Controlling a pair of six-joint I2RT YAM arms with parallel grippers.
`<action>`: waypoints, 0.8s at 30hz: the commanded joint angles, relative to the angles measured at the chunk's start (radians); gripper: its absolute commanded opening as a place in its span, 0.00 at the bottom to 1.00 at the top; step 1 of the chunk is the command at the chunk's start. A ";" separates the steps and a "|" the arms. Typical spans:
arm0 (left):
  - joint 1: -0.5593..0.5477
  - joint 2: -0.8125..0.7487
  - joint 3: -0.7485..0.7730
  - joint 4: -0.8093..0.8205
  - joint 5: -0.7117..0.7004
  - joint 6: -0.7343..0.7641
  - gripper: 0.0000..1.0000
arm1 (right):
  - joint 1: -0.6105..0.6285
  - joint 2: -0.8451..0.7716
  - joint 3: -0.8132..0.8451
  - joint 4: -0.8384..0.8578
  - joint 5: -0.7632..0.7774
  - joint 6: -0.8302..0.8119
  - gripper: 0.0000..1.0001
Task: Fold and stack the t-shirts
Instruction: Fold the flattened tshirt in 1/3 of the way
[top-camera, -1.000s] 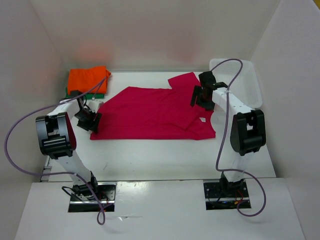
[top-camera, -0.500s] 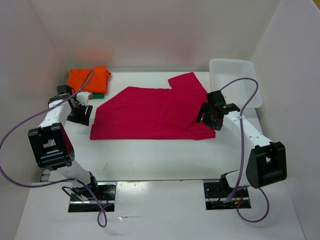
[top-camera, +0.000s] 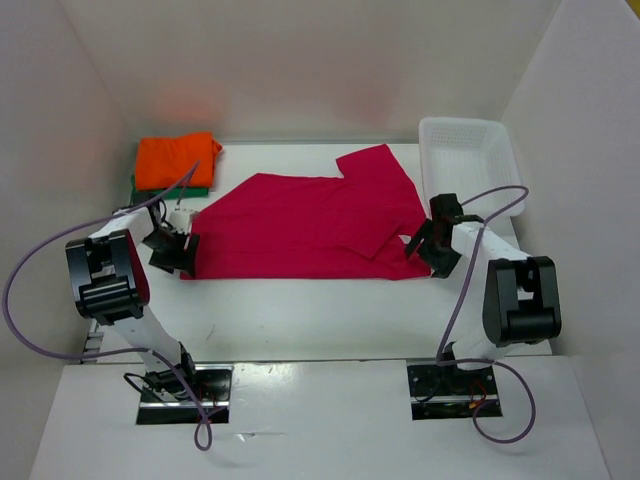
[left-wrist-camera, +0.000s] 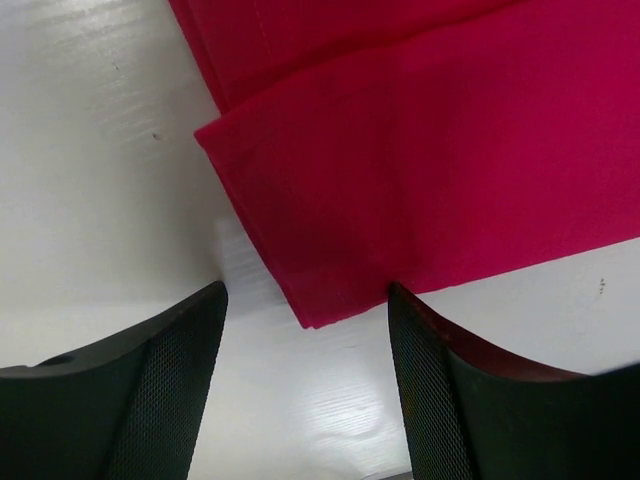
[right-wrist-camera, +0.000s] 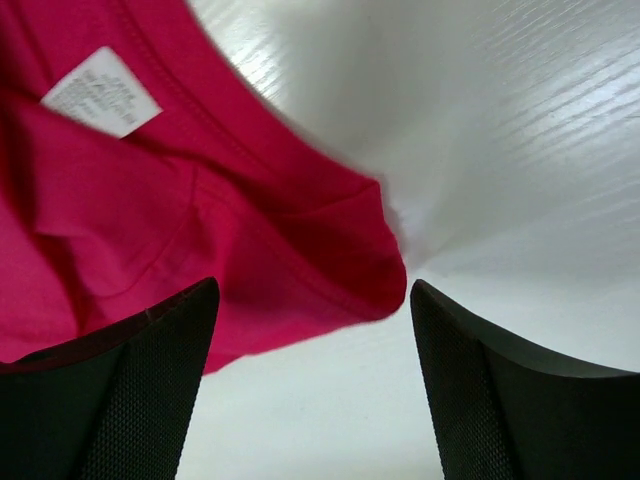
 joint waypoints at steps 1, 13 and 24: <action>-0.012 0.038 0.008 0.029 0.075 -0.045 0.73 | -0.016 0.041 -0.028 0.100 -0.042 0.026 0.81; -0.069 0.067 -0.012 0.038 0.093 -0.031 0.00 | -0.016 -0.005 -0.087 0.082 -0.113 0.026 0.00; -0.029 -0.271 -0.120 -0.131 -0.193 0.129 0.00 | 0.245 -0.298 -0.013 -0.301 -0.071 0.170 0.00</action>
